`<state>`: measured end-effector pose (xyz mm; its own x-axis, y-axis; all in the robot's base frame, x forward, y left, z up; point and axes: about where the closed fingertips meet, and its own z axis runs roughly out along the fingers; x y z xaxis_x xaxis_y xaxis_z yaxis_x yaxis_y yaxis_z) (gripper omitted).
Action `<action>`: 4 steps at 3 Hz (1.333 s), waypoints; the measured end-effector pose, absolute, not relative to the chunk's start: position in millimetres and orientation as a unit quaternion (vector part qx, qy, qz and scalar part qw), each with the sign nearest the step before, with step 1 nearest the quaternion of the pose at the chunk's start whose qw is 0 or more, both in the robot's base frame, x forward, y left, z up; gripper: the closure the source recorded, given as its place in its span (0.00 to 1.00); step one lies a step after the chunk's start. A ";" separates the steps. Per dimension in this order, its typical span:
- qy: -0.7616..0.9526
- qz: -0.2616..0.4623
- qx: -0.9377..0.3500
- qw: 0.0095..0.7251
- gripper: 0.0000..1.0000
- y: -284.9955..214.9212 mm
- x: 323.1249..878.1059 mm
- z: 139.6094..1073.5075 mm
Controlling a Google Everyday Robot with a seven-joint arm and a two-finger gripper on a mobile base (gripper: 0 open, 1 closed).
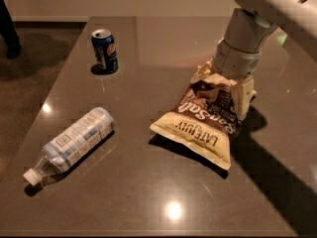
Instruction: Pick brown chip bag
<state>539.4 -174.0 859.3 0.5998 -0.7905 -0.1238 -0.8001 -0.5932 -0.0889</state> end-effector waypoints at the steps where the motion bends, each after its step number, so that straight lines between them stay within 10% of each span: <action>1: 0.441 0.040 -0.895 0.057 0.41 -171.1 541.3 862.3; 4: 0.490 0.024 -0.861 0.135 1.00 -163.1 551.9 926.6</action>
Offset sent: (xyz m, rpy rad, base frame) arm -0.0163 0.0008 0.0345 -0.0127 0.0523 -0.0183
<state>551.9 -163.1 926.6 0.5195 -0.8366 -0.1742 -0.8497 -0.4841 -0.2089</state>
